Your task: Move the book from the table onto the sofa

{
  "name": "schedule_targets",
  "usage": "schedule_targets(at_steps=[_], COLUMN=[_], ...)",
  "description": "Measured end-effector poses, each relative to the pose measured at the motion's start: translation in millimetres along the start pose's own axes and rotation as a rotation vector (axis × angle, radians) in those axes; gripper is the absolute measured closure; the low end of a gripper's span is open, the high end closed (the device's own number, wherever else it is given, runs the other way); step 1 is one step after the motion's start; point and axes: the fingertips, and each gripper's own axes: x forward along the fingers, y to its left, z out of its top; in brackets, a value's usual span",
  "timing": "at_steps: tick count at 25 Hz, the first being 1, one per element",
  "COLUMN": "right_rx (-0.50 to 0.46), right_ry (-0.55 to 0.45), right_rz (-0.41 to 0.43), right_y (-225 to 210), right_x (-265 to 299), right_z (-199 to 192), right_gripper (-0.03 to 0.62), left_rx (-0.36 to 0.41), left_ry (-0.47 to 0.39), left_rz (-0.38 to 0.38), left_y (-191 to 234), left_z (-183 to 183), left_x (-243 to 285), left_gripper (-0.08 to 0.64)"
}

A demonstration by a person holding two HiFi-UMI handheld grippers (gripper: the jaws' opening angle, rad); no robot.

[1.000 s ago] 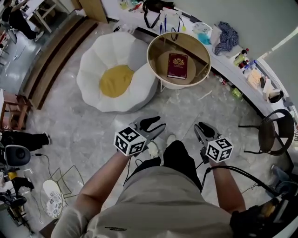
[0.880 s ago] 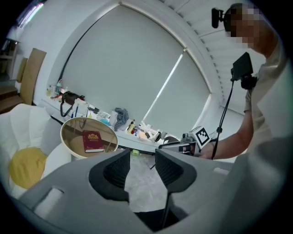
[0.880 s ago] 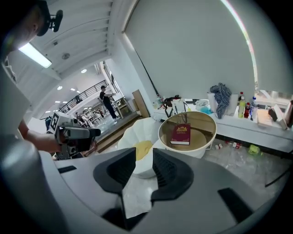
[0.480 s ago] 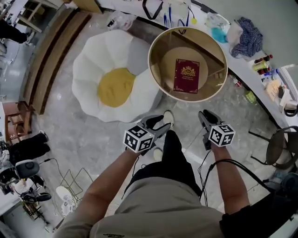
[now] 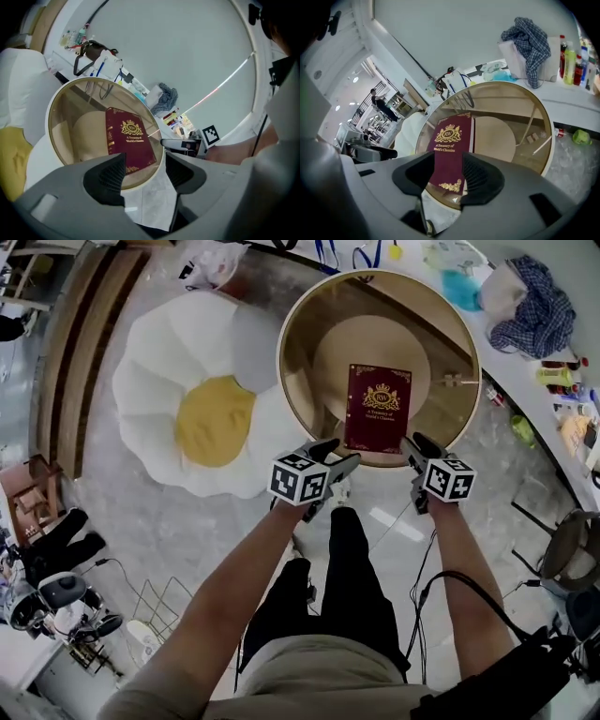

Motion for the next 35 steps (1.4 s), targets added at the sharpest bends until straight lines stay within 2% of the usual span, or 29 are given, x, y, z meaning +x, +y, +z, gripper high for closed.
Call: schedule_targets(at_steps=[4, 7, 10, 13, 17, 23, 27, 35], right_rx=[0.060, 0.114, 0.156, 0.165, 0.134, 0.074, 0.026, -0.129], right_ry=[-0.007, -0.011, -0.028, -0.050, -0.056, -0.062, -0.050, 0.072], right_rz=[-0.008, 0.011, 0.028, 0.011, -0.016, 0.005, 0.066, 0.257], right_y=[-31, -37, -34, -36, -27, 40, 88, 246], right_x=[38, 54, 62, 62, 59, 61, 67, 168], right_z=[2, -5, -11, -12, -12, -18, -20, -66], right_gripper=[0.407, 0.407, 0.417, 0.423, 0.436, 0.437, 0.439, 0.443], left_rx=[-0.032, -0.070, -0.120, -0.166, -0.170, -0.151, -0.165, -0.260], left_ry=[0.027, 0.047, 0.033, 0.017, 0.005, -0.093, -0.171, -0.349], left_rz=[0.024, 0.041, 0.042, 0.047, 0.042, 0.026, 0.070, 0.247], left_y=[49, 74, 85, 91, 90, 96, 102, 204], left_z=[13, 7, 0, -3, -2, -10, -14, -62], left_x=[52, 78, 90, 94, 87, 19, -31, -190], left_gripper=[0.302, 0.302, 0.302, 0.304, 0.321, 0.321, 0.321, 0.321])
